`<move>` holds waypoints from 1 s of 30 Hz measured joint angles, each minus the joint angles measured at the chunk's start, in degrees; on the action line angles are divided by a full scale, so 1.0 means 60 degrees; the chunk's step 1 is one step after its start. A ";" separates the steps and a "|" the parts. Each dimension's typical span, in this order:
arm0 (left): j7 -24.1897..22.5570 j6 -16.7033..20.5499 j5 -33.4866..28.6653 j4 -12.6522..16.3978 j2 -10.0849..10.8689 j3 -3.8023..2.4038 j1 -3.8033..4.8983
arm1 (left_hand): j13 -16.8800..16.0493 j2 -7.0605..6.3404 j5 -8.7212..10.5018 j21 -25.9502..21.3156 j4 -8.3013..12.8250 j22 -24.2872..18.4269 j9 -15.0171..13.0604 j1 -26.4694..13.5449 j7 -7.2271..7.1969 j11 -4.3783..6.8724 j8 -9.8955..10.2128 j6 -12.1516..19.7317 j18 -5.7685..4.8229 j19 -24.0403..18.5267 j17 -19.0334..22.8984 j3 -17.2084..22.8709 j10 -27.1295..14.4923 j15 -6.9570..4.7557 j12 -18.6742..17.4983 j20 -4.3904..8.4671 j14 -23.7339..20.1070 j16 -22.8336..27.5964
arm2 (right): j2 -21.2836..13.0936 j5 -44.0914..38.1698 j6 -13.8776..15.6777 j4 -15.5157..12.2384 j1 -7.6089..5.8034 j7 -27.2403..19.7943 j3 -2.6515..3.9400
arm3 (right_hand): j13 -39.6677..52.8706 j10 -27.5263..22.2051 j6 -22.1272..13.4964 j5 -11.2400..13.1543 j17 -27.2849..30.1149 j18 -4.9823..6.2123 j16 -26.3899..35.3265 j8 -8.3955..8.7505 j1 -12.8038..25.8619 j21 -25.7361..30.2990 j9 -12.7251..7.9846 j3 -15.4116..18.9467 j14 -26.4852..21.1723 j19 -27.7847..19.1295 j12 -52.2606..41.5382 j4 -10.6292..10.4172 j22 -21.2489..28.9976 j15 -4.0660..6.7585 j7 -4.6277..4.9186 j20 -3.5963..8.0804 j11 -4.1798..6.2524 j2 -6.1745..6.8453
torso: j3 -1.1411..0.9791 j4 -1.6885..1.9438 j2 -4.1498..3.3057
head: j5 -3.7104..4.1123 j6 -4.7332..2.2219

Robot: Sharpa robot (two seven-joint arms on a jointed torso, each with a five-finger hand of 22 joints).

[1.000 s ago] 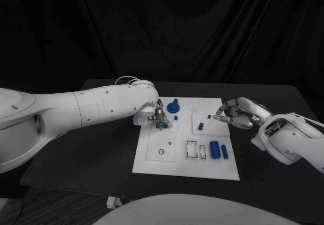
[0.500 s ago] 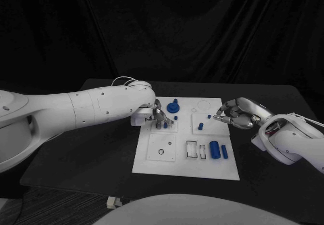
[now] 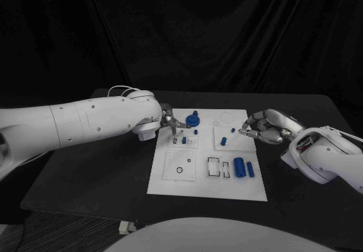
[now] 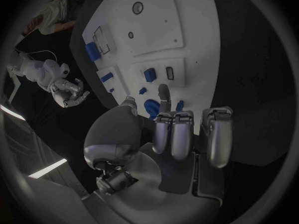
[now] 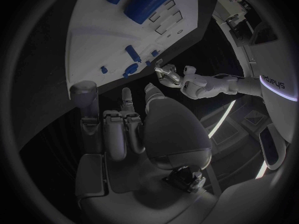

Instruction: Assemble the parts on the task board

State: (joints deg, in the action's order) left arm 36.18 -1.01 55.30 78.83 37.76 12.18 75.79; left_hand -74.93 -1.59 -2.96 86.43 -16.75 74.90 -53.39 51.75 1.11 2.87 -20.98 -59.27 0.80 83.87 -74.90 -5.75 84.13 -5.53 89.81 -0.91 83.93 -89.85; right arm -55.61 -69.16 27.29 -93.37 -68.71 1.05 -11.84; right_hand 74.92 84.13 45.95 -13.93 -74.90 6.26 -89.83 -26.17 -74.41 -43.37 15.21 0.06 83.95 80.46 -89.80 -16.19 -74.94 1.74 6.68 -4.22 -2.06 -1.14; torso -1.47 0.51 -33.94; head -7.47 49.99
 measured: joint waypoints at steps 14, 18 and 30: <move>-0.1402 0.1375 0.0055 0.0586 0.0723 0.0004 0.0109 | -0.0001 0.0840 -0.0864 0.0346 0.0202 0.0000 0.0185 0.2709 0.0005 0.0031 0.0007 0.0354 0.0000 0.0035 0.0000 -0.0141 -0.0032 -0.0036 0.0000 0.0035 0.0036 0.0000 | -0.0050 0.0000 0.0025 -0.0006 0.0015 -0.0017 0.0000 | -0.0001 0.0000 0.0000 0.0000 0.0000 0.0000 0.0000 0.0000 0.0000 0.0000 -0.0001 0.0000 0.0000 0.0000 0.0000 0.0000 0.0002 0.0000 0.0000 0.0000 0.0000 0.0000 | 0.0000 0.0001 0.0012 | 0.0042 0.0000; -0.2050 0.1807 0.0277 0.0494 0.0788 0.0005 0.0116 | -0.0029 0.0718 -0.1077 0.0410 0.0459 0.0000 0.1141 0.4250 0.0299 -0.0216 0.0782 0.0843 0.0000 0.0007 0.0000 0.0152 -0.0029 0.0122 0.0038 -0.0081 0.0003 0.0000 | -0.0070 0.0000 0.0047 -0.0019 0.0026 -0.0037 0.0000 | -0.0001 0.0000 0.0000 0.0000 0.0000 0.0000 0.0000 0.0000 0.0000 0.0000 -0.0001 0.0000 0.0000 0.0000 0.0000 0.0000 0.0002 0.0000 -0.0001 0.0000 0.0000 0.0000 | 0.0000 -0.0001 0.0011 | 0.0045 0.0000; -0.2498 0.2377 0.2298 -0.0647 0.0486 0.0010 0.0121 | -0.0004 0.0325 -0.0052 0.0306 -0.0015 0.0000 0.2514 0.2945 0.0305 -0.0326 0.1184 0.0027 0.0000 0.0034 0.0000 0.0093 -0.0016 0.0295 0.0036 -0.0280 0.0023 0.0000 | -0.0116 0.0000 0.0097 -0.0040 0.0100 -0.0084 0.0000 | -0.0002 0.0000 -0.0036 -0.0038 0.0000 0.0000 0.0000 0.0000 0.0000 0.0000 -0.0002 0.0000 0.0000 0.0000 0.0000 0.0000 0.0004 0.0000 -0.0036 0.0000 0.0000 0.0000 | 0.0000 -0.0003 -0.0001 | 0.0038 0.0000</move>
State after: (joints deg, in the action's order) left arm 21.19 13.25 69.09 74.95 40.68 12.24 76.51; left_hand -74.95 0.36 -3.27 88.27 -16.85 74.90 -38.30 69.42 2.94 0.92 -13.88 -59.11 0.80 84.07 -74.90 -5.20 84.03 -3.76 90.02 -2.59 84.07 -89.85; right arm -56.31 -69.16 27.87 -93.61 -68.11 0.54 -11.84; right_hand 74.91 84.13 45.74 -14.16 -74.90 6.27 -89.83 -26.17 -74.41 -43.37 15.19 0.06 83.95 80.46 -89.80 -16.19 -74.92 1.74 6.47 -4.22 -2.06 -1.14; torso -1.47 0.49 -33.94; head -7.24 49.99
